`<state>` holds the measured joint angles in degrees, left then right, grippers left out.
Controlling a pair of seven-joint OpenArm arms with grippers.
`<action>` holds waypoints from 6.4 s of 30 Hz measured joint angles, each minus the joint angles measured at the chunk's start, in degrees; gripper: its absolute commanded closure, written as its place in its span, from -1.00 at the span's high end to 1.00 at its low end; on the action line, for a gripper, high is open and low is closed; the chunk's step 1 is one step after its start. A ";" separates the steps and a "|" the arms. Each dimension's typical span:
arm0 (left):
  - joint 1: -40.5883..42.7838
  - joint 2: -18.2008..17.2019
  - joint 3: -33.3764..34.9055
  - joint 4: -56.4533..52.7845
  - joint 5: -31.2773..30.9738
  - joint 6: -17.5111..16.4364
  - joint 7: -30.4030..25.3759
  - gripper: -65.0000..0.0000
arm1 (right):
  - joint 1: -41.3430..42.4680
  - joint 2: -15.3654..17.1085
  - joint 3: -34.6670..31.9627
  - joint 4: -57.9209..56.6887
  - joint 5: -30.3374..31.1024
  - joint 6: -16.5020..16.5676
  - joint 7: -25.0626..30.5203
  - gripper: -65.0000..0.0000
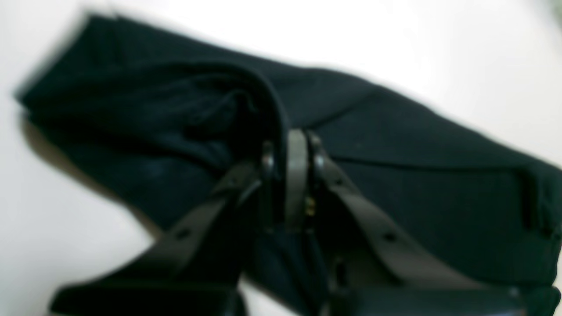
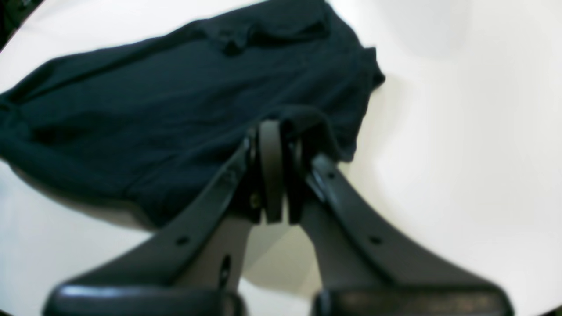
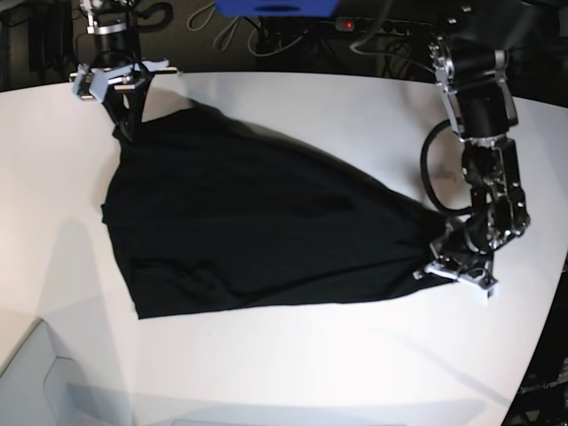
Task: Layout the t-shirt on the table in an organized manner, then fold the t-shirt properly
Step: 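Drag the held corner with the left gripper toward the right gripper, then pull the shirt corners apart with both grippers to flatten the folded shirt, then release the shirt and move both grippers to its corners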
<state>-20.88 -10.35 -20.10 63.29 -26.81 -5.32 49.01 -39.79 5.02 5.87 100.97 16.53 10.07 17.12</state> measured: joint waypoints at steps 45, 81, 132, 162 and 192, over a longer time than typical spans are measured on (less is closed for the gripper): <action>1.66 -1.90 3.43 -6.10 -0.57 -0.07 -12.50 0.39 | 4.63 0.50 0.00 -0.04 -0.22 0.15 -5.31 -1.00; 21.09 -3.80 -10.27 23.67 -25.00 -0.22 -1.64 -0.99 | 5.62 2.27 2.47 -0.09 -0.22 0.20 -6.88 -1.00; 36.39 -0.92 -32.63 18.73 -29.64 -0.50 6.32 -0.98 | -12.85 2.73 -4.07 -4.85 -0.02 0.22 -1.60 -1.00; 39.12 -0.39 -40.17 19.67 -29.33 -0.48 10.86 -0.22 | -12.79 -0.74 4.22 -7.74 0.20 0.15 -0.61 -0.14; 21.31 -0.46 -22.67 13.81 -11.93 -0.48 10.32 -0.22 | 23.96 0.07 2.08 -16.59 -0.48 12.96 -16.74 -0.34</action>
<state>0.43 -10.81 -42.76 77.10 -38.74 -5.80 59.33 -15.84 5.08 7.94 84.38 16.05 23.03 0.38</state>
